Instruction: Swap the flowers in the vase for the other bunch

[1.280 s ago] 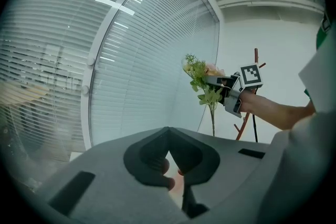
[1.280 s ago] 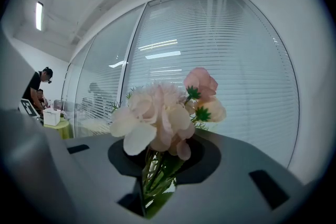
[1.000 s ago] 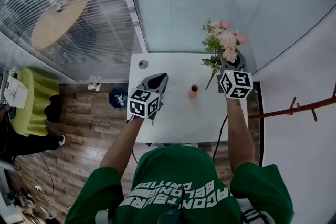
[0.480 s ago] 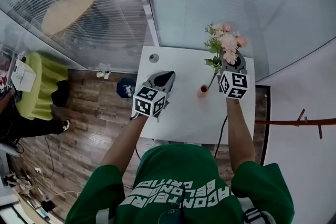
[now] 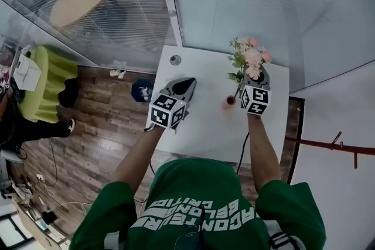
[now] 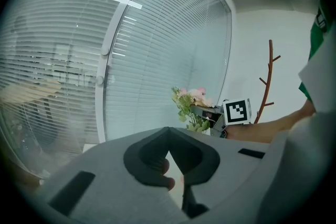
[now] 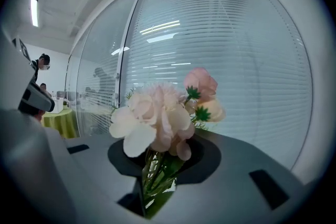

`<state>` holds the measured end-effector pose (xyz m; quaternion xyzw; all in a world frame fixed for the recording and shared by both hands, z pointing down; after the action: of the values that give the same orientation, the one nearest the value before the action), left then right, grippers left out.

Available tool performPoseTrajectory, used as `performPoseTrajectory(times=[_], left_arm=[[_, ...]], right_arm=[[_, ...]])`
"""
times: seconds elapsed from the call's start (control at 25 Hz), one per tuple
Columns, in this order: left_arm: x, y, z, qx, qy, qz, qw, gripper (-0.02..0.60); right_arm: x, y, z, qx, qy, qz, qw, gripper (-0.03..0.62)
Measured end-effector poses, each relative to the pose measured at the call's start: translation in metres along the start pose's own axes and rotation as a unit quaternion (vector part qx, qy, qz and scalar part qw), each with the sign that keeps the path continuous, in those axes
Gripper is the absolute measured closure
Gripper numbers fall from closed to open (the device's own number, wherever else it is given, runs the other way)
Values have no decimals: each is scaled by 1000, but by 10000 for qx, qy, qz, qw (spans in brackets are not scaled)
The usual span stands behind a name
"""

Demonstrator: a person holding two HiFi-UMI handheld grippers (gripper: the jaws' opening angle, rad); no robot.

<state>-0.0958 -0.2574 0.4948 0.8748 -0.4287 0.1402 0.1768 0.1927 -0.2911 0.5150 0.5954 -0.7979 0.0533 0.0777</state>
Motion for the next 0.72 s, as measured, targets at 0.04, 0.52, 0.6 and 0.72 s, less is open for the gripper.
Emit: performPoseTrajectory(times=[0.04, 0.52, 0.6, 0.72], left_arm=[[0, 0, -1, -6, 7, -2, 10000, 578], [4, -2, -10, -106, 7, -82, 9999, 578], [2, -4, -11, -98, -2, -92, 9999, 578], [0, -7, -13, -116, -5, -116, 9999, 578]], right_arm=[[-1, 1, -6, 14, 59, 6, 10000, 488], [-22, 24, -38, 37, 496, 155, 9986, 484], [-27, 28, -43, 46, 571, 191, 9982, 482], [-34, 35, -53, 36, 735, 250, 9970, 481]])
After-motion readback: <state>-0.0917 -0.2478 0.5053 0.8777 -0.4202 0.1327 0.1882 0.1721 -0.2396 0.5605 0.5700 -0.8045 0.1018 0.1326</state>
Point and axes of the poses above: the fingertips, and each gripper's own axes: x forward along the fingers, y to its left, z out of its top, the point moved 9 cm from there along -x, backward along the fingers, and after that the axes turned 9 degrees about z, right-handed, at the moved point
